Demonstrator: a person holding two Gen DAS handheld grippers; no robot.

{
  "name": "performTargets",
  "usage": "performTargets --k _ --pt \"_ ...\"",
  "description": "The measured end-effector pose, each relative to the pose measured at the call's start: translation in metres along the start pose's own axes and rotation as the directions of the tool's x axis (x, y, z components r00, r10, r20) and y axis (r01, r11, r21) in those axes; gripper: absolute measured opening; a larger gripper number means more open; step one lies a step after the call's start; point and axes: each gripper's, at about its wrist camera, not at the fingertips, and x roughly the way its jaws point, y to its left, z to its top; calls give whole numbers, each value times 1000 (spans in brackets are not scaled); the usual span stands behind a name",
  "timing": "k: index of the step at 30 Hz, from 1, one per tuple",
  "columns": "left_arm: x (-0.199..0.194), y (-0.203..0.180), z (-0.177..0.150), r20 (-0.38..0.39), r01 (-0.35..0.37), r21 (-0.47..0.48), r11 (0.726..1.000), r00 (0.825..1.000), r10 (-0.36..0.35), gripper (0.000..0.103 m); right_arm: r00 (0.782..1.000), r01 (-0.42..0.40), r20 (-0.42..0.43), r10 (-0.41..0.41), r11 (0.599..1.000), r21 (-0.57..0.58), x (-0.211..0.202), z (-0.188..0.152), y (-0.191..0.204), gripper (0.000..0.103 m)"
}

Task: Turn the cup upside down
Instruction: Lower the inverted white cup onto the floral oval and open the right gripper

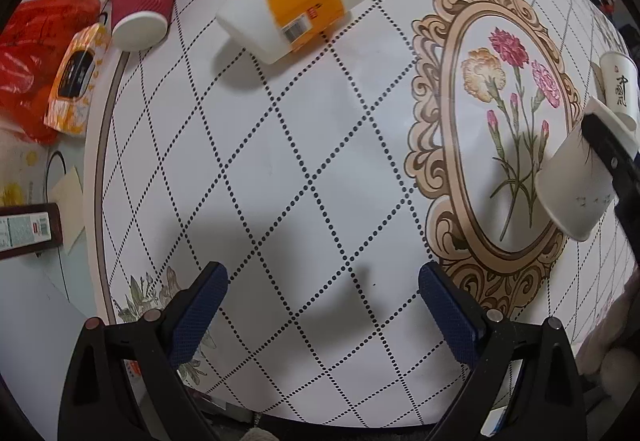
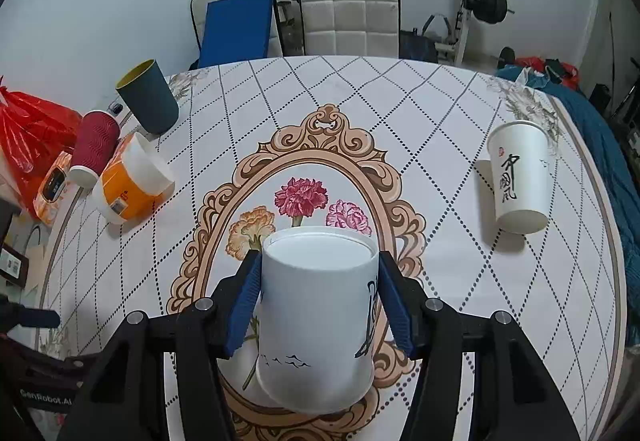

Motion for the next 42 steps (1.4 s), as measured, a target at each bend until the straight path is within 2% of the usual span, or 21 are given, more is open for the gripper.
performTargets --k 10,15,21,23,25,29,35,42 --pt "-5 -15 -3 14 9 36 999 1000 -10 98 999 1 -36 -2 999 -36 -19 -19 6 61" --pt "-11 -19 -12 49 -3 59 998 999 0 98 998 11 -67 -13 999 -34 -21 -25 7 61" --pt "-29 -27 -17 111 -17 104 994 994 5 98 994 49 -94 -49 999 -4 -36 -29 1 77" --pt "-38 -29 -22 131 -20 119 993 991 5 98 992 58 -112 -55 998 26 -46 -29 -3 88" --pt "-49 -33 -27 149 -11 137 990 989 -10 98 988 77 -139 -69 996 52 -58 -32 -8 94" --pt "-69 -41 -45 205 -19 175 984 979 -17 98 970 133 -212 -117 989 66 -83 -43 -13 95" --pt "-109 -42 -69 285 -8 178 984 958 -44 98 957 207 -230 -175 971 123 -130 -57 -20 98" --pt "-165 -42 -106 380 -8 155 988 923 -52 98 967 212 -176 -183 964 161 -202 -55 -25 98"
